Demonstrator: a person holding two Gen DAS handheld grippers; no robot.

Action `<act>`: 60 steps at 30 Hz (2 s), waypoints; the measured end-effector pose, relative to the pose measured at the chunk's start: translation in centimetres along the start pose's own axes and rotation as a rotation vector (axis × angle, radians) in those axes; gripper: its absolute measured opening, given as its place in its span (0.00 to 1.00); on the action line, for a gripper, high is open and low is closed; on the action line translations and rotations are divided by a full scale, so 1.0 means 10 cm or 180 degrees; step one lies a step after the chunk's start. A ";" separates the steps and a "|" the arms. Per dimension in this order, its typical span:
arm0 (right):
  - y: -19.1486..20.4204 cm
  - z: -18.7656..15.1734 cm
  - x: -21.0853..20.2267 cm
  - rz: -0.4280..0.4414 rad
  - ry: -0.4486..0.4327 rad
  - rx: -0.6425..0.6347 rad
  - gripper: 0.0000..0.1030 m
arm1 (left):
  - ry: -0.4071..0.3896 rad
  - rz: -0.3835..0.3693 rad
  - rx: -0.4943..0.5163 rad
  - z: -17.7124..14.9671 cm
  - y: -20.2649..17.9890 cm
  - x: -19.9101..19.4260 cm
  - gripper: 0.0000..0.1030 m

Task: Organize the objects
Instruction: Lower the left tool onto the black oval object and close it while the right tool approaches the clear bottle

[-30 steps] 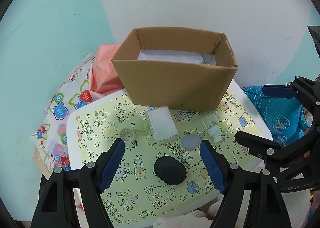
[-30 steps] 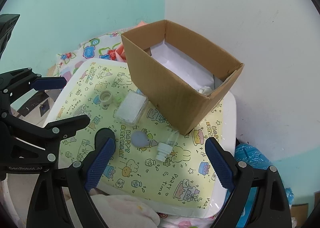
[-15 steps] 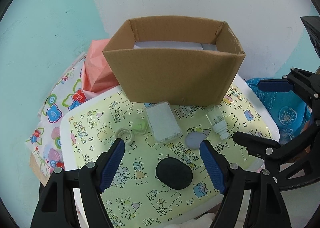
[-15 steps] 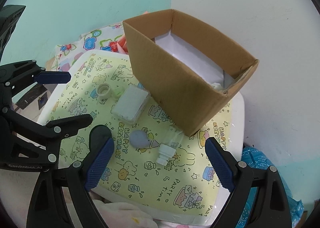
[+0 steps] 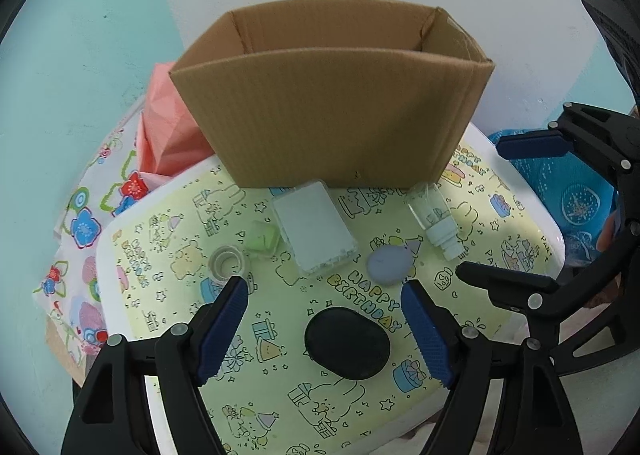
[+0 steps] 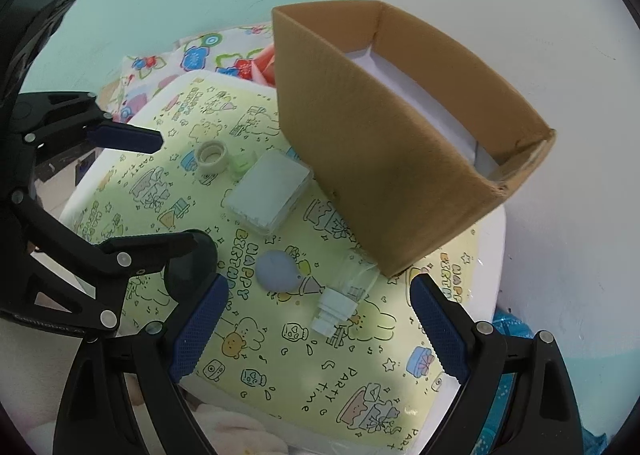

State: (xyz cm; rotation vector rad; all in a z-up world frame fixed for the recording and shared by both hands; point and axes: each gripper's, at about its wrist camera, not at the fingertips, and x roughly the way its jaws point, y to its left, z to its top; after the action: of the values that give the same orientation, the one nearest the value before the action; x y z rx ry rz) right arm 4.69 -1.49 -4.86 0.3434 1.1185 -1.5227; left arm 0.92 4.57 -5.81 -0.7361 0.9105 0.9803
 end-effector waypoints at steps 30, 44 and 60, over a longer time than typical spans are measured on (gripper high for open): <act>-0.08 -0.18 0.57 0.0221 0.0319 0.0284 0.91 | 0.0225 -0.0288 0.0208 -0.15 0.03 0.58 0.87; -0.07 -0.26 0.81 0.0228 0.0469 0.0465 0.91 | 0.0322 -0.0439 0.0299 -0.35 -0.01 0.78 0.90; -0.07 -0.34 0.97 0.0268 0.0578 0.0591 0.91 | 0.0409 -0.0559 0.0339 -0.48 -0.02 0.88 0.93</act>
State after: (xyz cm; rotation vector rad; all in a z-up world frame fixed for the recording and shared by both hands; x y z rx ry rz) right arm 0.00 -4.75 -13.42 0.6588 1.0904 -1.5472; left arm 1.98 3.64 -15.76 -0.7811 0.9842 0.7310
